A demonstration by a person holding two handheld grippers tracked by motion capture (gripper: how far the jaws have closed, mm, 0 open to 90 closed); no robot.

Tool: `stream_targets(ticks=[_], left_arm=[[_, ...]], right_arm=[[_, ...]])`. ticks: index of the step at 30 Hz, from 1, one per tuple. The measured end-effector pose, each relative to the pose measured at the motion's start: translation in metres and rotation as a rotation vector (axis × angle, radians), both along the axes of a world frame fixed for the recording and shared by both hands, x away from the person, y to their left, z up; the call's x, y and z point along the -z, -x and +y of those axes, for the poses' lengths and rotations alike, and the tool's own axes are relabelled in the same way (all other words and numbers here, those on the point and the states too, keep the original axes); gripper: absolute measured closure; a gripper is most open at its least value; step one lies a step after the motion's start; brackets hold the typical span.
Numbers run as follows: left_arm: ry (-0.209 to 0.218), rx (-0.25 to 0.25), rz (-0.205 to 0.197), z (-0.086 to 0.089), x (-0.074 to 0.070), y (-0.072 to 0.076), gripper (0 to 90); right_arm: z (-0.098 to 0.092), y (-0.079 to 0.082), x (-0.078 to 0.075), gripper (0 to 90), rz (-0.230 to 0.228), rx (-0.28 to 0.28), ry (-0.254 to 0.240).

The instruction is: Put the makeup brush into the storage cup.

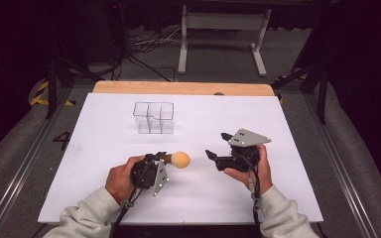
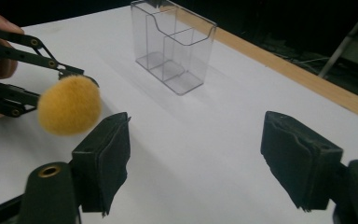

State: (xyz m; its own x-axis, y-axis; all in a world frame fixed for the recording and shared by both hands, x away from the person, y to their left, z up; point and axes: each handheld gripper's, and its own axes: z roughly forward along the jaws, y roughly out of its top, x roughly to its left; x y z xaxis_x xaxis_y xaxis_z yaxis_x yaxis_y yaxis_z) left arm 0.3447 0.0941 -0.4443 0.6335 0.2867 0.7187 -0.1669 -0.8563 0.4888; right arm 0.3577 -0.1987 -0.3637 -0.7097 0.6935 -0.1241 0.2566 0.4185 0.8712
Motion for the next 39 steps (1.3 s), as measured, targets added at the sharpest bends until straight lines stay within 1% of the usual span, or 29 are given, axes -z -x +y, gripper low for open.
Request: stream_targets(ticks=[1,2,4,6,8,12,13,15,18,19,21,22,23,24,25,26,27,30,31,33,38,39], left_arm=[[0.000,0.000,0.000,0.000,0.000,0.000,70.4],[0.018,-0.004,0.008,0.001,0.000,0.000,70.4],[0.023,-0.003,0.021,0.003,-0.002,-0.002,70.4],[0.053,-0.007,0.041,0.004,-0.002,-0.003,70.5],[0.065,-0.007,0.058,0.006,-0.003,-0.004,70.4],[0.114,-0.002,0.089,0.010,-0.006,-0.005,70.5],[0.128,0.000,0.095,0.011,-0.007,-0.005,70.4],[0.159,-0.002,0.116,0.014,-0.009,-0.006,70.5],[0.206,-0.004,0.141,0.018,-0.011,-0.009,70.5],[0.218,-0.012,0.156,0.020,-0.012,-0.009,70.4],[0.232,-0.008,0.159,0.022,-0.012,-0.009,70.5],[0.246,-0.005,0.166,0.024,-0.013,-0.010,70.5],[0.260,-0.012,0.177,0.025,-0.013,-0.010,70.5],[0.272,-0.013,0.178,0.026,-0.014,-0.010,70.5],[0.296,-0.007,0.187,0.028,-0.016,-0.011,70.5],[0.328,-0.015,0.200,0.031,-0.018,-0.012,70.5],[0.328,-0.015,0.200,0.031,-0.018,-0.012,70.5],[0.413,-0.020,0.226,0.039,-0.024,-0.015,70.5],[0.441,-0.022,0.235,0.042,-0.026,-0.016,70.5],[0.479,-0.024,0.252,0.047,-0.029,-0.018,70.6],[0.557,-0.031,0.273,0.057,-0.036,-0.022,70.6],[0.579,-0.032,0.280,0.059,-0.037,-0.023,70.6]], right_arm=[[0.000,0.000,0.000,24.8,0.000,0.000,0.000],[-0.004,0.002,0.001,23.4,-0.012,0.008,0.003],[-0.010,0.004,0.003,19.8,-0.025,0.015,0.008],[-0.015,0.006,0.006,17.3,-0.026,0.022,-0.001],[-0.021,0.010,0.010,15.6,-0.046,0.045,-0.011],[-0.033,0.017,0.016,10.6,-0.072,0.088,-0.038],[-0.035,0.019,0.019,9.5,-0.083,0.102,-0.037],[-0.040,0.021,0.024,8.2,-0.092,0.103,-0.023],[-0.047,0.025,0.030,7.6,-0.113,0.122,-0.016],[-0.049,0.026,0.030,7.6,-0.121,0.127,-0.013],[-0.053,0.029,0.033,7.6,-0.147,0.138,-0.012],[-0.055,0.031,0.034,7.6,-0.157,0.139,0.000],[-0.057,0.032,0.036,7.6,-0.173,0.144,0.014],[-0.058,0.033,0.036,7.5,-0.180,0.145,0.017],[-0.059,0.034,0.038,7.5,-0.193,0.147,0.027],[-0.061,0.036,0.039,7.5,-0.202,0.157,0.035],[-0.063,0.037,0.041,7.5,-0.208,0.163,0.041],[-0.066,0.038,0.044,7.6,-0.215,0.178,0.050],[-0.068,0.039,0.046,7.6,-0.217,0.186,0.063],[-0.072,0.040,0.049,7.7,-0.230,0.205,0.072],[-0.084,0.040,0.055,7.7,-0.230,0.244,0.087],[-0.086,0.041,0.055,7.7,-0.230,0.247,0.086]])
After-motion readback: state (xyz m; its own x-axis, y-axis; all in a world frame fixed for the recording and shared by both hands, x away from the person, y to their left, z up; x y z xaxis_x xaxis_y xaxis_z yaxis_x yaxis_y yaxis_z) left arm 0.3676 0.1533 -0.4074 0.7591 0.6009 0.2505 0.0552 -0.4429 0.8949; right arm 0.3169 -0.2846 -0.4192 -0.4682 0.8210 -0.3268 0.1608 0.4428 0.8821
